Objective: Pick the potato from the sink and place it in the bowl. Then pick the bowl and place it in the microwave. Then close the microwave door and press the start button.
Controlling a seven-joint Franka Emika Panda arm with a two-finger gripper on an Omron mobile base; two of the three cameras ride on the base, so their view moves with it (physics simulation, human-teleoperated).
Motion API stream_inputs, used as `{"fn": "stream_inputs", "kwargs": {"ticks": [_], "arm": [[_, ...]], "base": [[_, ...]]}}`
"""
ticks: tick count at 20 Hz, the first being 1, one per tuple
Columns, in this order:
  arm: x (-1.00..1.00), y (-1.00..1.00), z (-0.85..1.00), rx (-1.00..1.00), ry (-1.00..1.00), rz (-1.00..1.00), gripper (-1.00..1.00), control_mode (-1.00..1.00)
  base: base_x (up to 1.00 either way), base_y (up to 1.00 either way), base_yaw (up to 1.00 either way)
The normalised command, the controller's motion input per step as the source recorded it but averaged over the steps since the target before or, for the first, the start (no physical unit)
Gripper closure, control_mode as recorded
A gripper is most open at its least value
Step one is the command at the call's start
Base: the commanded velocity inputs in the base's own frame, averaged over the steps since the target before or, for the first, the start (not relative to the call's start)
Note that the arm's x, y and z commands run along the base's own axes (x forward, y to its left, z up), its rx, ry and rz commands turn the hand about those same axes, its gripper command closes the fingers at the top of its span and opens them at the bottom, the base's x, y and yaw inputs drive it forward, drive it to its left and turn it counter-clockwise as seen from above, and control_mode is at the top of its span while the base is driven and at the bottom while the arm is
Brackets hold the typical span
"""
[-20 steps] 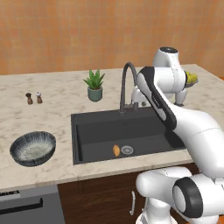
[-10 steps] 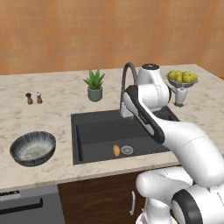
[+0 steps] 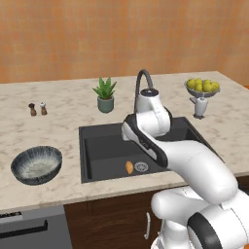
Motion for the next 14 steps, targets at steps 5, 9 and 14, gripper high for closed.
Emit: {"fn": "stream_inputs", "kwargs": {"ticks": [5,9,14], "arm": [[0.18,0.14,-0.16,-0.03,0.06,-0.01,-1.00,-1.00],[0.01,0.00,-0.08,-0.01,0.00,0.00,-1.00,-1.00],[0.04,0.00,-0.31,0.00,0.00,0.00,-1.00,-1.00]], "base": [[0.00,0.00,0.00],[0.00,0.00,0.00],[0.00,0.00,0.00]]}}
